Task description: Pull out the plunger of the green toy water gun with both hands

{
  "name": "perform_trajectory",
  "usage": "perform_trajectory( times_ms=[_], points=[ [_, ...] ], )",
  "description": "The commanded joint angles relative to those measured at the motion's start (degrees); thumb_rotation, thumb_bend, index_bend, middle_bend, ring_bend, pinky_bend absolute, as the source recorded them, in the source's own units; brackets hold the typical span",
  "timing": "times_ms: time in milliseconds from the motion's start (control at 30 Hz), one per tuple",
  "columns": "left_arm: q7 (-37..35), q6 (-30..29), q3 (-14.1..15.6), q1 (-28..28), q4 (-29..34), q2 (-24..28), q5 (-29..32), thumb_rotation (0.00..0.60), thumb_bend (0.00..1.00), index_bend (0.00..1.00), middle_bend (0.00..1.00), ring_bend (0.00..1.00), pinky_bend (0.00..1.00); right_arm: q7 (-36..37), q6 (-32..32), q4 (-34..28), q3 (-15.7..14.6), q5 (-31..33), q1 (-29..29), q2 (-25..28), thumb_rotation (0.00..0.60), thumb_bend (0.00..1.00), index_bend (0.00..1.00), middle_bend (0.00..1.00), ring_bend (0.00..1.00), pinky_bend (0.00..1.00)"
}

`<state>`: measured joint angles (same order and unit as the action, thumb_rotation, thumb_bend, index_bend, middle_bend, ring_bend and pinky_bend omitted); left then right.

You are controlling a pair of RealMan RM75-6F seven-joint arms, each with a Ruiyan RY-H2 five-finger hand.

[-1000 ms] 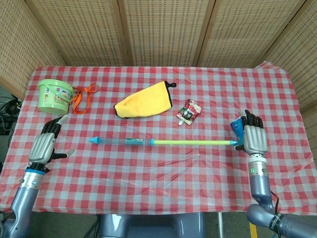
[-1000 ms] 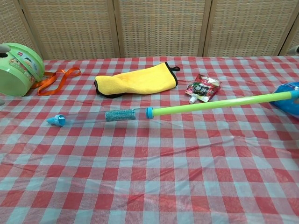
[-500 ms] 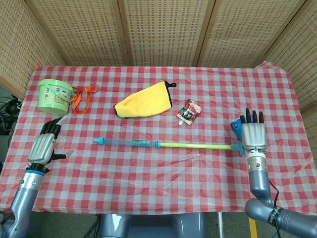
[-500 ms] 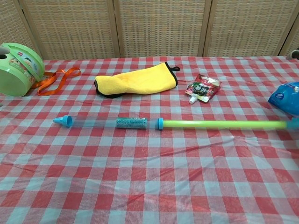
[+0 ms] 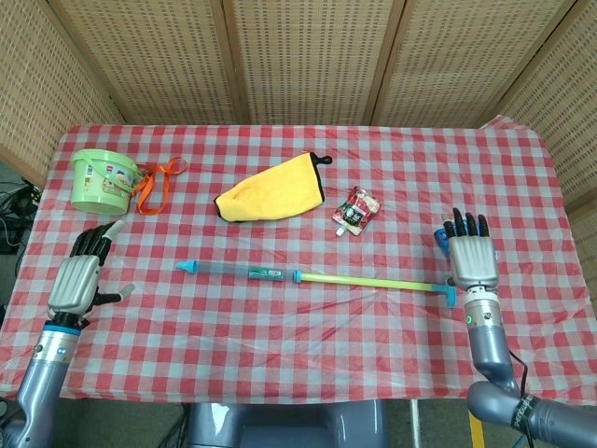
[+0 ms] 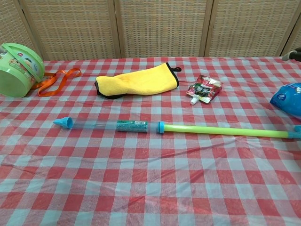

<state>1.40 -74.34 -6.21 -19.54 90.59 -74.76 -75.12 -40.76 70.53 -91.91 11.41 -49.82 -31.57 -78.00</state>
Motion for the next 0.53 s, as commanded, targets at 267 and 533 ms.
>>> perform_trajectory(
  times_ms=[267,533],
  points=[
    [3.41,-5.94,5.28,5.34,-1.35,0.89,-5.76,0.6,0.18,0.0,0.0,0.0,0.0,31.52,12.1,3.99,-11.63,-30.55,13.48,3.34,0.6,0.0,0.0,0.0,0.0,0.0],
    [3.72,-6.43,4.9,6.3,-2.12,0.49,-5.96,0.6,0.18,0.0,0.0,0.0,0.0,37.42,13.91,7.31,-11.83,-34.0,15.88,2.74,0.6,0.0,0.0,0.0,0.0,0.0]
  ],
)
